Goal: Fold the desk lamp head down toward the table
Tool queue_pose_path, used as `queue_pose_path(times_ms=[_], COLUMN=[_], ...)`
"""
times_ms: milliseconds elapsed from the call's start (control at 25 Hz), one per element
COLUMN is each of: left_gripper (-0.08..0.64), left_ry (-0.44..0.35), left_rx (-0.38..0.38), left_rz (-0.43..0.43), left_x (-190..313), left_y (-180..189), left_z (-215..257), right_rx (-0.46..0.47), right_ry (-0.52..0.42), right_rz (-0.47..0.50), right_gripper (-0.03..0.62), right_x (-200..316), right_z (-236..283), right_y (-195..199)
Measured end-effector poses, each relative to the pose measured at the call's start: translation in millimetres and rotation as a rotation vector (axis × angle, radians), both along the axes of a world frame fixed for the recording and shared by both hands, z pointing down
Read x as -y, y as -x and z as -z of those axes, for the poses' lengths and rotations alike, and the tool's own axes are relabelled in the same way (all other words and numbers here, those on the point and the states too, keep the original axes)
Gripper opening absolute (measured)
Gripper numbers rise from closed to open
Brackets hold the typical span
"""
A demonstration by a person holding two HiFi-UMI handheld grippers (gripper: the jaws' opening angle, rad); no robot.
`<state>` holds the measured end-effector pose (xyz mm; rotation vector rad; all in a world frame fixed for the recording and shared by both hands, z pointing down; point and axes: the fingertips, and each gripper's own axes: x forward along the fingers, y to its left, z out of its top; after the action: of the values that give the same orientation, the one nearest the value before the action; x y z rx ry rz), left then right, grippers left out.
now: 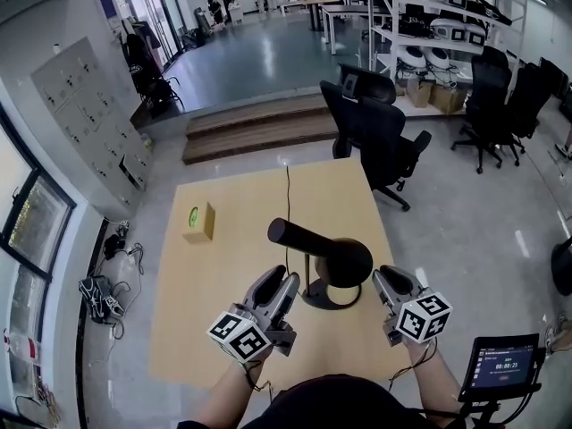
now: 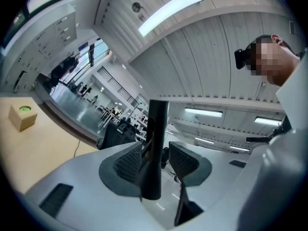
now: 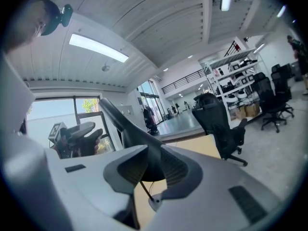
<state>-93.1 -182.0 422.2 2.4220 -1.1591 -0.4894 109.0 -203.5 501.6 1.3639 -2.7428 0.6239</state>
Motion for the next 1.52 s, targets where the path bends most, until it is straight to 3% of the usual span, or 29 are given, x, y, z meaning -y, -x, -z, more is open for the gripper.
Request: queue_pose_path(times_ms=[240,480,640,880,1160,1520], left_gripper=[0.175,0.175,0.175,0.175,0.175,0.175], left_ry=[0.111,0.163,0.163,0.090,0.118,0.151], left_rx=[-0.004,0.001,0.041,0.134,0.134,0.144], left_rz=[-0.102,-0.167,-0.191,-0.234,-0.281,-0.273], left_x=[-29,-54,-63,-70,-85,-74], left_y=[-39,-53,-61,-74,-87,-86], left_z=[-44,-68,-76,-63,-64,-72], right_rx=[-0.024,-0.025,-0.026,-0.026,-0.038,-0.048], right_ry=[-0.061,-0.103,-0.102,-0.098,-0.098,-0.084], right_rz=[0.024,0.046,0.068,0.062,0.072,0.095], right_gripper=[0.080,0.080,0.080,0.080,0.080,0.080], right_x=[-27,-57,-72,-83,-100,-90], right_z=[18,31,26,32,38,28], right_y=[2,17,24,26,30,38])
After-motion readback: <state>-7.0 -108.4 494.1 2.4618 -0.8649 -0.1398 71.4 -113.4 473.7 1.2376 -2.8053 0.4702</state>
